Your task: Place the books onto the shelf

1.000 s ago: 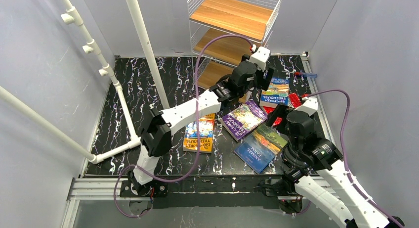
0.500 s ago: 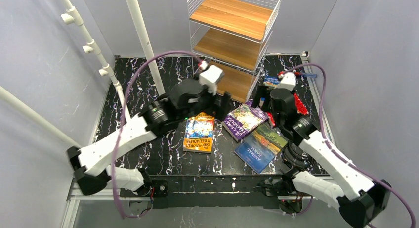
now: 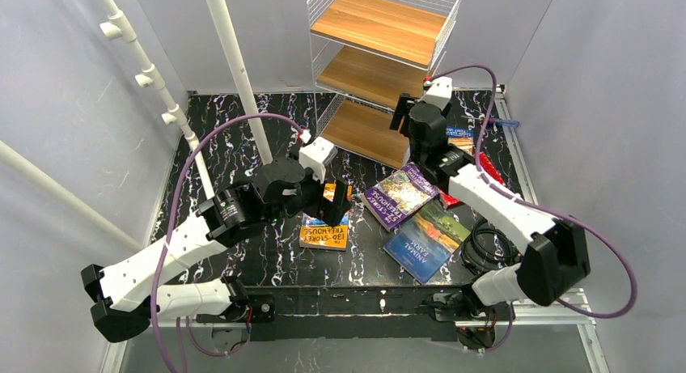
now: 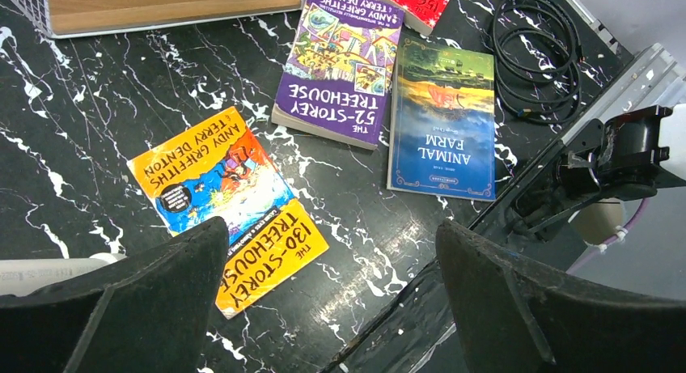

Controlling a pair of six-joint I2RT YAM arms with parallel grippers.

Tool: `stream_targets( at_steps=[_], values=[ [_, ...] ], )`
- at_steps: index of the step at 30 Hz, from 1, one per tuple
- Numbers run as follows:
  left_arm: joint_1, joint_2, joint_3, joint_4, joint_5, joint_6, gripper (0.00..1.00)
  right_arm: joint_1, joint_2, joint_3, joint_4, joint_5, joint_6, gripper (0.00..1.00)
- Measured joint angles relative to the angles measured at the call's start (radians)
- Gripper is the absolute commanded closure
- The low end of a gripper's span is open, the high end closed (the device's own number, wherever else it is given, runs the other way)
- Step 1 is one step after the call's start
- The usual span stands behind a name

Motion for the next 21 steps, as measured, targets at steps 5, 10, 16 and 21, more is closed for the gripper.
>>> stream_targets(
  at_steps=[5,10,16,21],
  values=[
    [0.000,-0.005,-0.005,-0.004,0.000,0.000,0.02,0.000,0.080,0.009,0.077,0.081,-0.021,0.49],
    [0.000,-0.005,-0.005,-0.005,-0.001,0.003,0.02,-0.005,0.094,0.010,0.132,0.089,-0.062,0.78],
    [0.000,-0.005,-0.009,-0.004,-0.005,0.004,0.02,-0.082,0.088,0.005,0.147,-0.026,-0.139,0.99],
    [0.000,0.005,-0.011,-0.003,-0.005,0.004,0.02,-0.224,0.051,-0.028,0.159,-0.274,-0.184,0.99]
  ],
)
